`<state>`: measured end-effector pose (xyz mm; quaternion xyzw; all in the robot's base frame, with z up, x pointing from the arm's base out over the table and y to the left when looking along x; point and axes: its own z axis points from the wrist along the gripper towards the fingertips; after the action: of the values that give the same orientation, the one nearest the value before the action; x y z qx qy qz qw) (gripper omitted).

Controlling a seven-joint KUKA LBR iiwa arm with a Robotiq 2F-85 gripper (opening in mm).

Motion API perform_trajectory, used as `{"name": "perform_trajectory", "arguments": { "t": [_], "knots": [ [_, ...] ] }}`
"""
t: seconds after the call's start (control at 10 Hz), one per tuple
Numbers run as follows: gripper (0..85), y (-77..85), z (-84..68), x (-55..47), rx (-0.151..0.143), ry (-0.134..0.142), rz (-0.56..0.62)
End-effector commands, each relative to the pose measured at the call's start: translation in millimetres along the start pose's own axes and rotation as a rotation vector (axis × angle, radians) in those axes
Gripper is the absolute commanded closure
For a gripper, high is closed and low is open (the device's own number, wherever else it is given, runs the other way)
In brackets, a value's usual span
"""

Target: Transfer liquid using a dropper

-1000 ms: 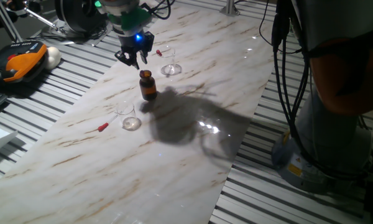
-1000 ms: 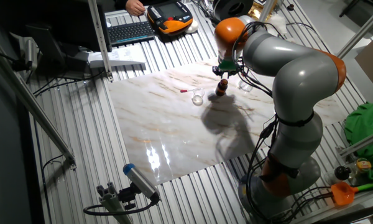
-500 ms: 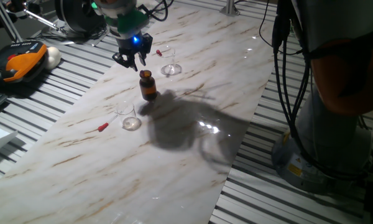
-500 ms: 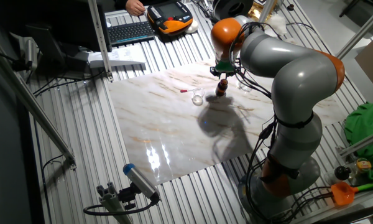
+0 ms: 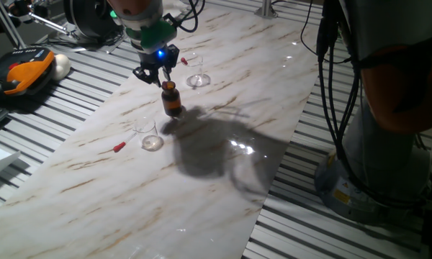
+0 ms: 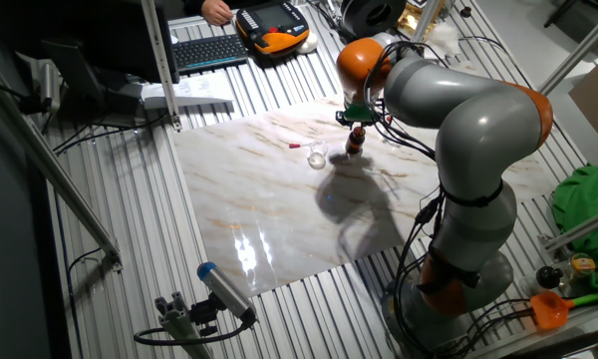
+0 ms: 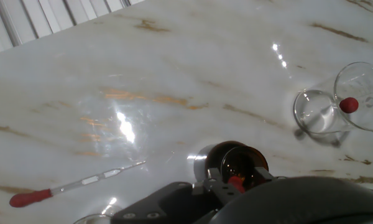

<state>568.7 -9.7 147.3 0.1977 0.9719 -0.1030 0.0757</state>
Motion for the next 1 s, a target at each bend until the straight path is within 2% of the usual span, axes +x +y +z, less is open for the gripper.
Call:
{"name": "perform_trajectory", "arguments": {
  "t": [0.0,0.2,0.6,0.9],
  "knots": [
    [51.0,0.0,2.0,-0.1,0.002,-0.002,-0.003],
    [51.0,0.0,5.7,-0.4,-0.007,0.001,-0.008],
    [51.0,-1.4,15.7,3.5,-0.011,-0.012,-0.016],
    [51.0,-2.2,18.3,4.7,-0.017,-0.008,-0.017]
  ]
}}
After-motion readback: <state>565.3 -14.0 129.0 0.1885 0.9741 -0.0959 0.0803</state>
